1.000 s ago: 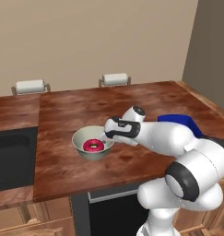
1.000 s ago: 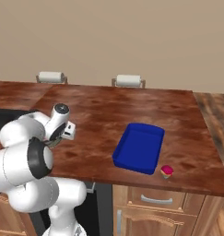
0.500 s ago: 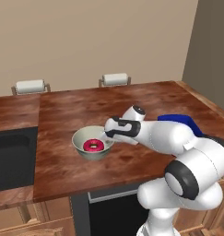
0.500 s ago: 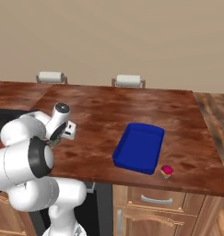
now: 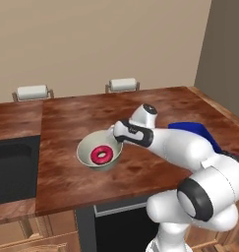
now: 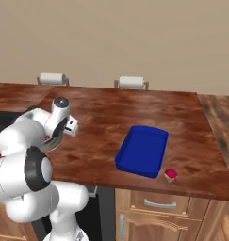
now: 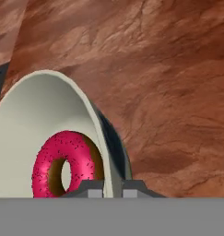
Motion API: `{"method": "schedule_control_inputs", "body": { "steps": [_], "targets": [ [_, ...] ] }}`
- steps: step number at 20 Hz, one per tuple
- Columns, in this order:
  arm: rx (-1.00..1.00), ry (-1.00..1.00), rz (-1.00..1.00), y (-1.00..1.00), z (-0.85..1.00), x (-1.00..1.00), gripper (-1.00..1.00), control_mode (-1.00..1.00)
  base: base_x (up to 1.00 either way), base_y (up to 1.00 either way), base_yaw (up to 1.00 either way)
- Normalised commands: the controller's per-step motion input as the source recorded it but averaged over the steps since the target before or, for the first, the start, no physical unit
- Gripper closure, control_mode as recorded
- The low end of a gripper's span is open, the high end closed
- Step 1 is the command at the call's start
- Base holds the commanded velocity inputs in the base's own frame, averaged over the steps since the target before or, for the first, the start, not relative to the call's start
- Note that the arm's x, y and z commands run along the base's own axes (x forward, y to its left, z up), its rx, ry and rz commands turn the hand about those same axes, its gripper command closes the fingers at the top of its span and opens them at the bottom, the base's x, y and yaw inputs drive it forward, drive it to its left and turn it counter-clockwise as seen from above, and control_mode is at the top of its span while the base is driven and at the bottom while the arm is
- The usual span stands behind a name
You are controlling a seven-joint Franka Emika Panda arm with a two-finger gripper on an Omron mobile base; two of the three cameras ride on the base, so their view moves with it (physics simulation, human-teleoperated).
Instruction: Place the bowl with donut and the cupcake onto the tray.
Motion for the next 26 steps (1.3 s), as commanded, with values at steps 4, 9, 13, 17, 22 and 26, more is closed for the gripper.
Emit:
{"method": "schedule_control_inputs", "body": {
  "steps": [4,9,13,17,22,26],
  "targets": [
    [0.02,0.00,-0.17,-0.56,0.55,0.00,1.00,-1.00,0.00,0.00,0.00],
    [0.04,0.03,-0.23,-0.74,0.45,0.00,1.00,-1.00,0.00,0.00,0.00],
    [0.04,0.03,-0.23,-0.83,0.38,0.01,1.00,-1.00,0.00,0.00,0.00],
    [0.04,0.05,-0.23,-0.82,0.44,0.07,1.00,-1.00,0.00,0.00,0.00],
    [0.05,0.04,-0.23,-0.79,0.44,0.10,1.00,-1.00,0.00,0.00,0.00],
    [0.05,0.02,-0.22,-0.80,0.42,0.11,1.00,-1.00,0.00,0.00,0.00]
  ]
}}
